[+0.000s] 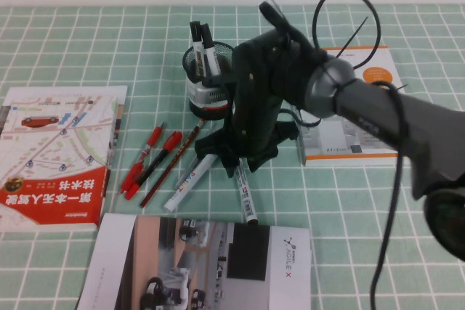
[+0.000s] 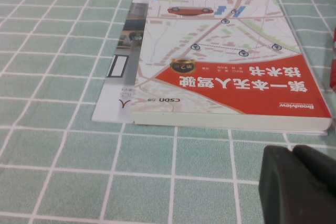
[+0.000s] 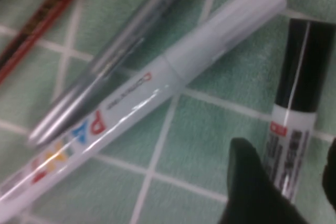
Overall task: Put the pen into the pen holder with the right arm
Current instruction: Pick up the pen on the table
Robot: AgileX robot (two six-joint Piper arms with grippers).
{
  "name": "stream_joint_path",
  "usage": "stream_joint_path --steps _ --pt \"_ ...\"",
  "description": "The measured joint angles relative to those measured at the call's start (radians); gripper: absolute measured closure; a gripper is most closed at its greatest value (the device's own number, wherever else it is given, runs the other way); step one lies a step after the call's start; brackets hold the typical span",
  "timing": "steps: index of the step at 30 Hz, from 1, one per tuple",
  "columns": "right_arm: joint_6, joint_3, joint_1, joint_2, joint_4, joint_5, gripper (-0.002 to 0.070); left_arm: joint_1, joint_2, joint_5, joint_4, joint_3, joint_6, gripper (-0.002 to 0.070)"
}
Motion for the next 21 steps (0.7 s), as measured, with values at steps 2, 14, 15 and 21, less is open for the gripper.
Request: stream_joint_path --steps 2,14,15,21 --pt "0.002 -0.008 0.0 0.019 -0.006 0.004 0.0396 0.0 0.0 0.0 0.0 0.0 0.0 0.0679" --pt "0.004 -0.021 0.0 0.039 -0.046 0.018 0.0503 0.0 0.0 0.0 0.0 0.0 0.0 0.0679" --pt "0.004 -0.021 0.0 0.039 -0.049 0.02 0.0531 0.0 0.0 0.0 0.0 0.0 0.0 0.0679" --pt "0.004 -0.025 0.002 0.041 -0.07 0.042 0.0561 0.0 0.0 0.0 0.0 0.0 0.0 0.0679"
